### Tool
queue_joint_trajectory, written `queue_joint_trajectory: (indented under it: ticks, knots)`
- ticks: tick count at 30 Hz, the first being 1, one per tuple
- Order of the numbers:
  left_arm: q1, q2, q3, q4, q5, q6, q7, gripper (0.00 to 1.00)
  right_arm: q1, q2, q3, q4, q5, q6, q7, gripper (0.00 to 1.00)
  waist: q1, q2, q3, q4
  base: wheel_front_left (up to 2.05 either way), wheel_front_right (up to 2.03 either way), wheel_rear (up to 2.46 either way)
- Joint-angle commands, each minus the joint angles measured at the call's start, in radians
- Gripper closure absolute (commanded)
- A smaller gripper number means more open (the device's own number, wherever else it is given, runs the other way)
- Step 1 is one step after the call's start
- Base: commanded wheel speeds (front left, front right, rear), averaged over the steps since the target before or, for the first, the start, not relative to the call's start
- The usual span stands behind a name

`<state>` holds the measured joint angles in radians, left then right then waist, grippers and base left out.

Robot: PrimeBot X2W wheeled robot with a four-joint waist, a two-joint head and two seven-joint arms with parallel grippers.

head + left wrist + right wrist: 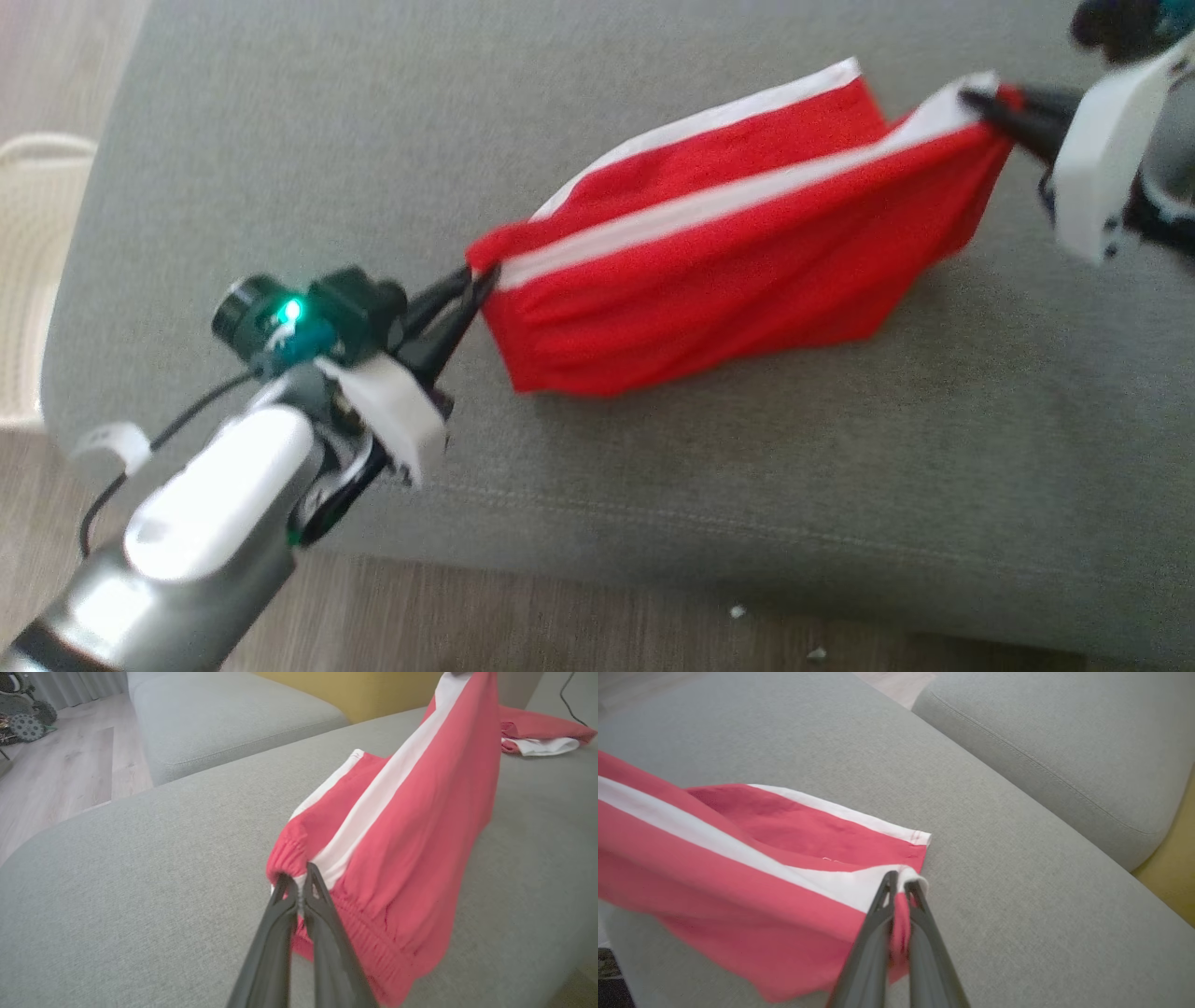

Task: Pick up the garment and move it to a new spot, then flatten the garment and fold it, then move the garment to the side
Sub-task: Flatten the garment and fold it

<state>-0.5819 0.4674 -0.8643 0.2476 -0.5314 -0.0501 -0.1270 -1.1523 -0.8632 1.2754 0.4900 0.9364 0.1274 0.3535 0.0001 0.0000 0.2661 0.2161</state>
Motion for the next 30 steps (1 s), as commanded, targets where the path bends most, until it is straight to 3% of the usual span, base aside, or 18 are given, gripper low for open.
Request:
queue_joint_trajectory:
  ticks: [1, 22, 23, 24, 25, 26, 27, 28, 30]
  knots:
    - [-0.073, 0.011, 0.056, 0.006, -0.008, 0.001, -0.022, 1.0, -0.024, -0.006, -0.013, 0.011, -0.016, 0.003, -0.017, 1.0, -0.0001, 0.0, 0.057, 0.04, 0.0, 0.0, 0.0]
    - [-0.247, -0.145, 0.051, 0.302, 0.018, -0.015, -0.111, 1.0, -0.136, 0.088, 0.004, 0.205, -0.155, 0.003, -0.164, 1.0, -0.0001, 0.0, 0.19, 0.08, 0.0, 0.0, 0.0]
    - [-0.25, -0.151, 0.049, 0.316, 0.014, -0.018, -0.11, 1.0, -0.137, 0.093, 0.004, 0.213, -0.156, 0.003, -0.172, 0.78, -0.0001, 0.0, 0.192, 0.08, 0.0, 0.0, 0.0]
    - [-0.25, -0.151, 0.049, 0.316, 0.014, -0.018, -0.11, 1.0, -0.137, 0.093, 0.004, 0.213, -0.156, 0.003, -0.172, 0.78, -0.0001, 0.0, 0.192, 0.08, 0.0, 0.0, 0.0]
    - [-0.254, -0.155, 0.046, 0.328, 0.014, -0.02, -0.11, 0.77, -0.137, 0.099, 0.004, 0.221, -0.15, 0.003, -0.18, 0.0, -0.0001, 0.0, 0.194, 0.08, 0.0, 0.0, 0.0]
    - [-0.257, -0.159, 0.044, 0.338, 0.015, -0.022, -0.111, 0.51, -0.137, 0.105, 0.004, 0.229, -0.146, 0.003, -0.187, 0.0, -0.0001, 0.0, 0.195, 0.08, 0.0, 0.0, 0.0]
    - [-0.26, -0.163, 0.043, 0.348, 0.015, -0.022, -0.112, 0.06, -0.138, 0.11, 0.004, 0.235, -0.147, 0.003, -0.198, 0.0, -0.0001, 0.0, 0.195, 0.079, 0.0, 0.0, 0.0]
    - [-0.261, -0.166, 0.042, 0.358, 0.015, -0.021, -0.113, 0.0, -0.137, 0.115, 0.004, 0.242, -0.148, 0.003, -0.205, 0.0, -0.0001, 0.0, 0.194, 0.079, 0.0, 0.0, 0.0]
    - [-0.262, -0.172, 0.04, 0.375, 0.014, -0.02, -0.115, 0.0, -0.135, 0.125, 0.004, 0.264, -0.156, 0.003, -0.226, 0.0, -0.0001, 0.0, 0.188, 0.077, 0.0, 0.0, 0.0]
